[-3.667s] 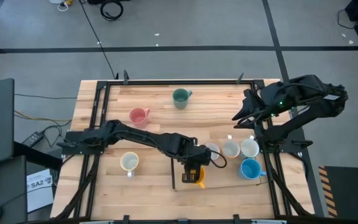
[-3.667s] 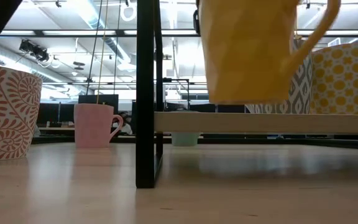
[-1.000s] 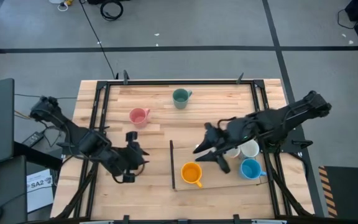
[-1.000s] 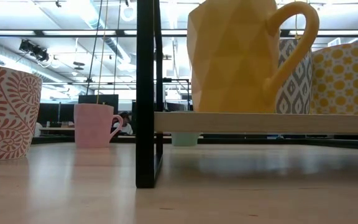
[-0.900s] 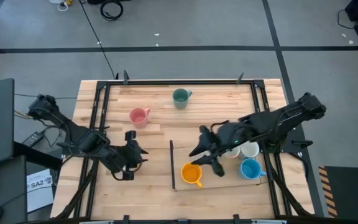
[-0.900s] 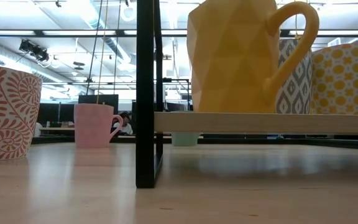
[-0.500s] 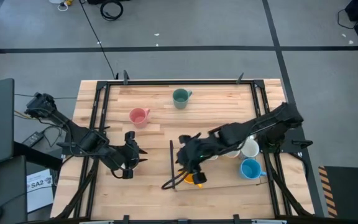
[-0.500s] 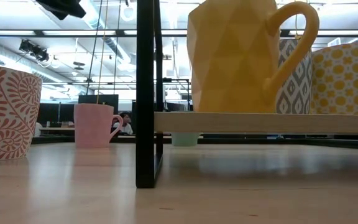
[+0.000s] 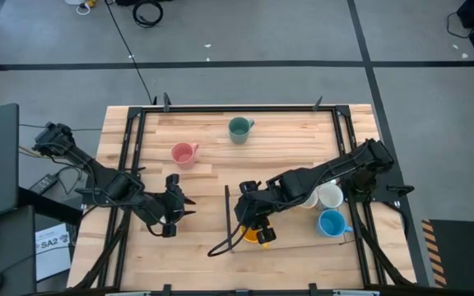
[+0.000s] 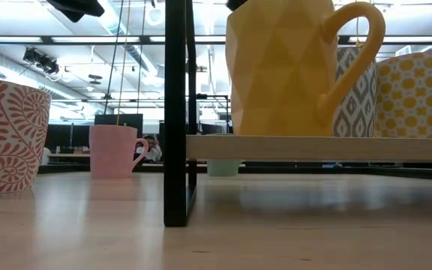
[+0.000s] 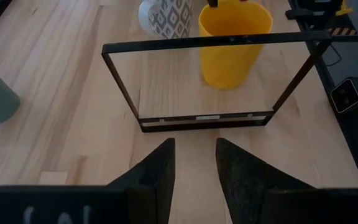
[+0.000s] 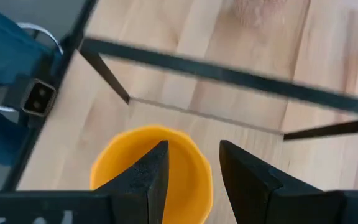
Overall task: Place coffee mugs
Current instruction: Put the yellow mug on the shelf
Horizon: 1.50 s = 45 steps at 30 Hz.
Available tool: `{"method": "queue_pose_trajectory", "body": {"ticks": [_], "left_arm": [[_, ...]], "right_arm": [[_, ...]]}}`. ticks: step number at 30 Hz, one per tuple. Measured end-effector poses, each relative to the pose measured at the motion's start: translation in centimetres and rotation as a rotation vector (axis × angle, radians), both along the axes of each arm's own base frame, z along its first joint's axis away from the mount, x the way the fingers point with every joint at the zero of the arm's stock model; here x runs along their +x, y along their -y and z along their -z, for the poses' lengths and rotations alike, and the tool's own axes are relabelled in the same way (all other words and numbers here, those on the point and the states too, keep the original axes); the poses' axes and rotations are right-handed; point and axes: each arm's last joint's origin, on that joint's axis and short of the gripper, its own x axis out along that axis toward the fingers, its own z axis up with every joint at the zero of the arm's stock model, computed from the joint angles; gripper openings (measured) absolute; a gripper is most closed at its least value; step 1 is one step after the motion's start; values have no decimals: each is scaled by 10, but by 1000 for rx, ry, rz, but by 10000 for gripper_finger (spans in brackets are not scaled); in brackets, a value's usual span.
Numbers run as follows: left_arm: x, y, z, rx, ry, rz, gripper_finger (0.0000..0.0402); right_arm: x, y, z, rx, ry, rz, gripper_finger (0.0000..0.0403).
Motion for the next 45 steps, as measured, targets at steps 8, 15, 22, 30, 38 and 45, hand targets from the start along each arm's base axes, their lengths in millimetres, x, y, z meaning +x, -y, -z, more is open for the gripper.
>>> {"method": "queue_pose_trajectory", "body": {"ticks": [8, 15, 22, 30, 38, 45], "left_arm": [[1, 0, 0, -5, 6, 0, 123], [1, 1, -1, -11, 17, 0, 123], [1, 1, -2, -12, 19, 1, 123], [2, 1, -2, -12, 19, 1, 123], [2, 1, -2, -12, 19, 0, 123], [1, 1, -2, -12, 19, 0, 123]], "right_arm": [[6, 1, 18, -65, -54, 34, 148], [8, 3, 24, -72, -70, 39, 147], [6, 6, 35, -85, -103, 45, 137], [3, 8, 50, -91, -148, 54, 118], [4, 8, 49, -80, -145, 50, 56], [0, 4, 47, -53, -160, 28, 24]]}}
